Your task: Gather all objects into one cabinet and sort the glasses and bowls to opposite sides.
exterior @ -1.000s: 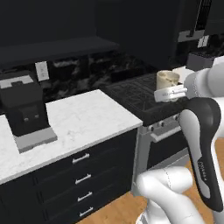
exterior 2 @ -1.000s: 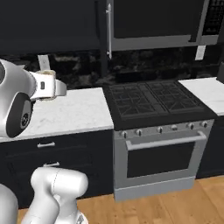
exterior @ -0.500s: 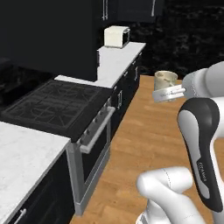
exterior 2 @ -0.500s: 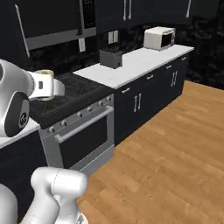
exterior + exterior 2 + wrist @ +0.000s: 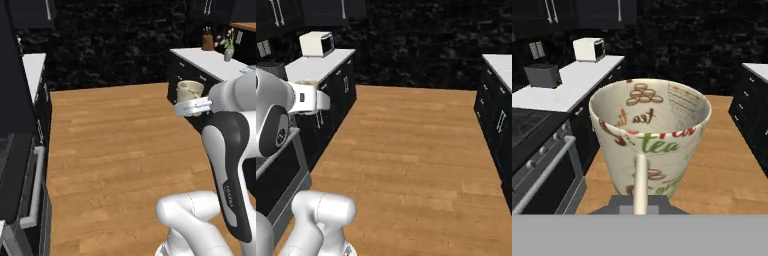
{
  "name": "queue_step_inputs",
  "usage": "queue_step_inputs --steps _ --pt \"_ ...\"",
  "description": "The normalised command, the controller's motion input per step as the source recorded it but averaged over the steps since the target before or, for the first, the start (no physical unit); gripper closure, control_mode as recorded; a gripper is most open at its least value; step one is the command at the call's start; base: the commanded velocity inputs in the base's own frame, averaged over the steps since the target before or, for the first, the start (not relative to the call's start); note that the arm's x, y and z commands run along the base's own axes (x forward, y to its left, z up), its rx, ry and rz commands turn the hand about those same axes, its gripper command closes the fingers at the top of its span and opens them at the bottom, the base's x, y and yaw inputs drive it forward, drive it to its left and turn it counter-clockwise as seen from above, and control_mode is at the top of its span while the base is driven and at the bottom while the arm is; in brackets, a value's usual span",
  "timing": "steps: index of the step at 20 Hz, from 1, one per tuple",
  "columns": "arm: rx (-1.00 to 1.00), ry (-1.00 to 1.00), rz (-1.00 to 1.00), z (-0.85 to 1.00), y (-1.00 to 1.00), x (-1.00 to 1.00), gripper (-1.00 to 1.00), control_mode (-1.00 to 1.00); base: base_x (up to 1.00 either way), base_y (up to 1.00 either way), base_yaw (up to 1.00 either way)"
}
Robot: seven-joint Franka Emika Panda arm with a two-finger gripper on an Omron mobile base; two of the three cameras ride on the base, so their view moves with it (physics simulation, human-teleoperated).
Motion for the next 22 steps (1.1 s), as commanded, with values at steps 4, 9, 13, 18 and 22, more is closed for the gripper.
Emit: queue_step_inputs --steps 4,9,13,18,22 --pt "0.0 0.0 0.0 0.0 0.0 0.0 1.0 1.0 0.88 0.0 -0.57" --pt "0.0 0.0 0.0 0.0 0.0 0.0 1.0 1.0 1.0 0.05 -0.4" --pt "0.0 0.0 0.0 0.0 0.0 0.0 1.0 1.0 1.0 0.31 -0.04" --pt "0.0 0.0 0.0 0.0 0.0 0.0 1.0 1.0 1.0 0.5 0.11" --pt "0.0 0.0 0.0 0.0 0.0 0.0 1.0 1.0 1.0 0.35 0.23"
